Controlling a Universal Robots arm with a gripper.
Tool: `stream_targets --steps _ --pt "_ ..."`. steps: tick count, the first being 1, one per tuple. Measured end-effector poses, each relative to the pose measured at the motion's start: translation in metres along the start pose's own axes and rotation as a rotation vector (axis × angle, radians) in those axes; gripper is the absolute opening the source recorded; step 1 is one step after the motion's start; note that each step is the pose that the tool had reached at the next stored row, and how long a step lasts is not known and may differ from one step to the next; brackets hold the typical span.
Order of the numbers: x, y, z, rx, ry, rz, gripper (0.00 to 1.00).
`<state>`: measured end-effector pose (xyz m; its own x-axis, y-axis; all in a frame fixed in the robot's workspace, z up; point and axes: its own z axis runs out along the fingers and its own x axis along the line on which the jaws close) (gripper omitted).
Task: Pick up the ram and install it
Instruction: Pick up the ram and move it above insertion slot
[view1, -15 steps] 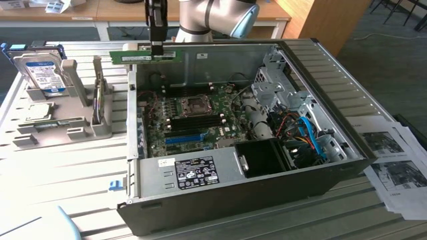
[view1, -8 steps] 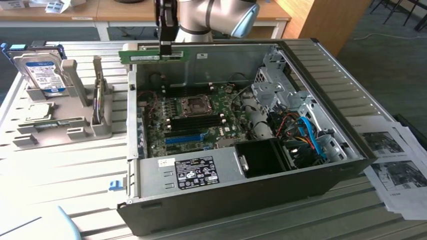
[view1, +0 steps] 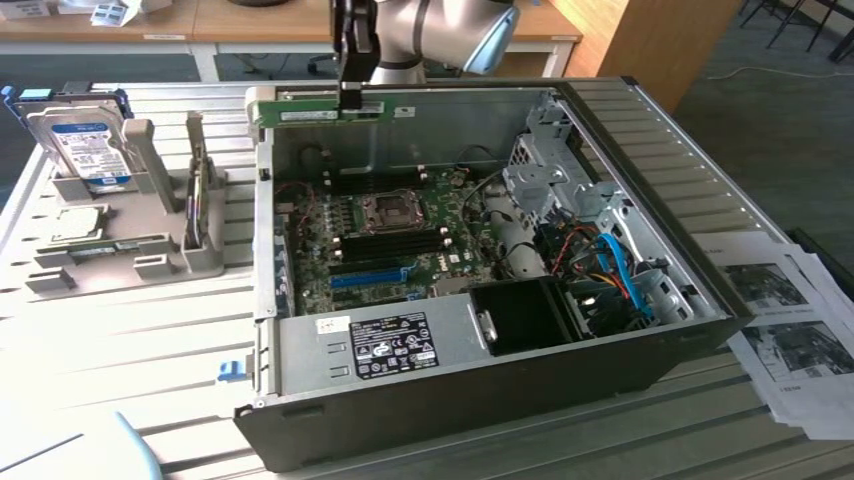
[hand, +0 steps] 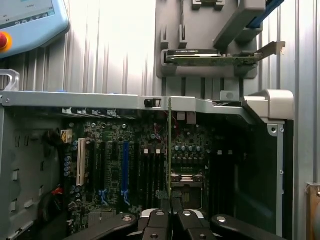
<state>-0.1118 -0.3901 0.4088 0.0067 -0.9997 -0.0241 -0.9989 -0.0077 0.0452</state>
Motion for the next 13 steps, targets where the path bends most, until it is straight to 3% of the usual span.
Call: stream_targets --steps 13 --pt "0.0 -0.0257 -0.0012 -0.0012 0.0002 -0.005 0.11"
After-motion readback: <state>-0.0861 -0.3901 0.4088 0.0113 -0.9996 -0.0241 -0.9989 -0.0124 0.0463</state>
